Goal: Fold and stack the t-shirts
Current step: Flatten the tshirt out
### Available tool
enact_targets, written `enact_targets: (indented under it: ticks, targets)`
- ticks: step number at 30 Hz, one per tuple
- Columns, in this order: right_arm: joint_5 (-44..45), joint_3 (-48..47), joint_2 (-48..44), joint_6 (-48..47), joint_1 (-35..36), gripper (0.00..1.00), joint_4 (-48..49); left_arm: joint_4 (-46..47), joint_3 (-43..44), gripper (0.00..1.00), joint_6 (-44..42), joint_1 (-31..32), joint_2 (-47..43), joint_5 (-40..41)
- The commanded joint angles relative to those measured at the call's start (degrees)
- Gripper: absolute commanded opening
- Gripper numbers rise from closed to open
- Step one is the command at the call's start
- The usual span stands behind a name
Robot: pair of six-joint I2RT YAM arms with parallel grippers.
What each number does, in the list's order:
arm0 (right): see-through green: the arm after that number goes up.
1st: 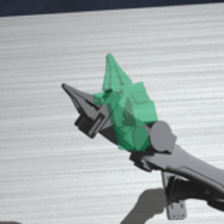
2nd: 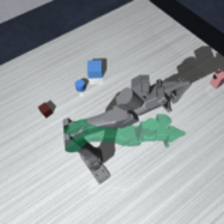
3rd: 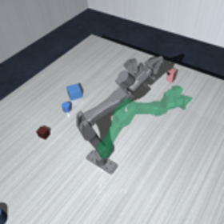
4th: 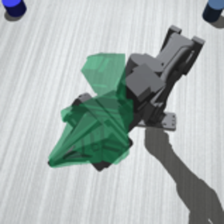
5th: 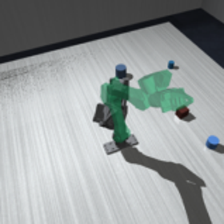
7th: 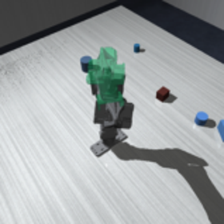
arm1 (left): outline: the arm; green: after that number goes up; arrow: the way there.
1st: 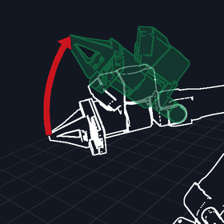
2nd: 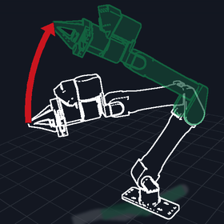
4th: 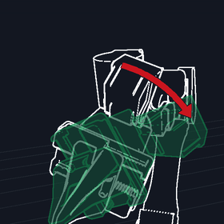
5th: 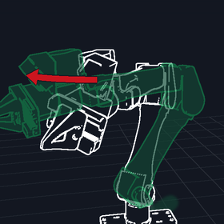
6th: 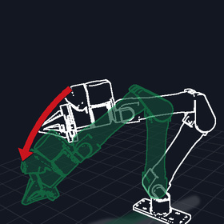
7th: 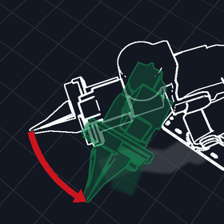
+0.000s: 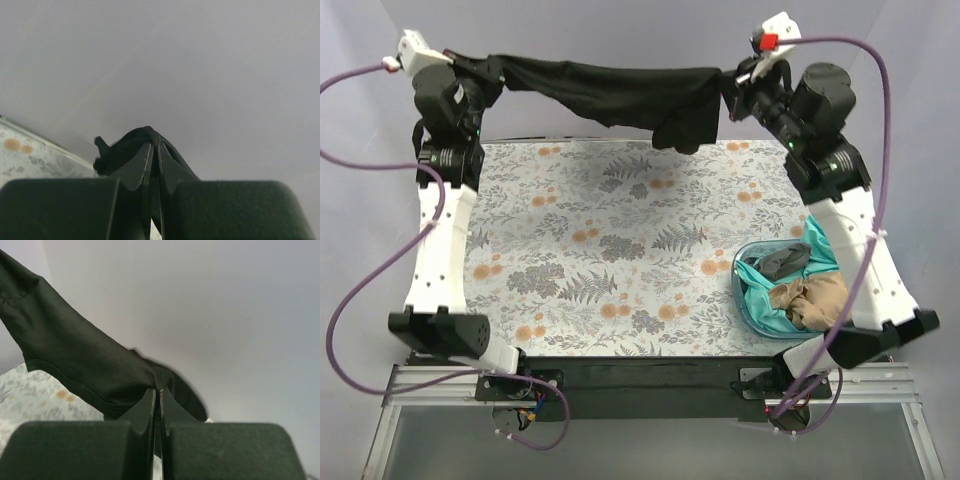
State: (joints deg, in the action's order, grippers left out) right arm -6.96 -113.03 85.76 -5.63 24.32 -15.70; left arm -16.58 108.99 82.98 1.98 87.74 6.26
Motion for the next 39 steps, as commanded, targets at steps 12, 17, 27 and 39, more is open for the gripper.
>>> enact_targets:
  ticks: [12,17,27,39]
  targets:
    - [-13.8,60.8,-17.0,15.7,6.8,0.33,-6.2,-20.0,-62.5,0.31,31.7,-0.6,-32.5,31.3]
    - [-13.7,61.5,-17.1,16.4,7.3,0.98,-6.3,-27.7,-59.9,0.72,36.2,-0.7,-30.4,33.6]
    - [-2.5,57.8,-14.0,17.5,7.2,0.98,-7.4,-17.4,-58.3,0.75,20.5,-0.6,-27.2,15.7]
    - [-1.6,57.5,-1.6,17.0,7.3,0.98,-6.7,-11.0,-63.8,0.75,15.0,-0.5,-15.3,0.1]
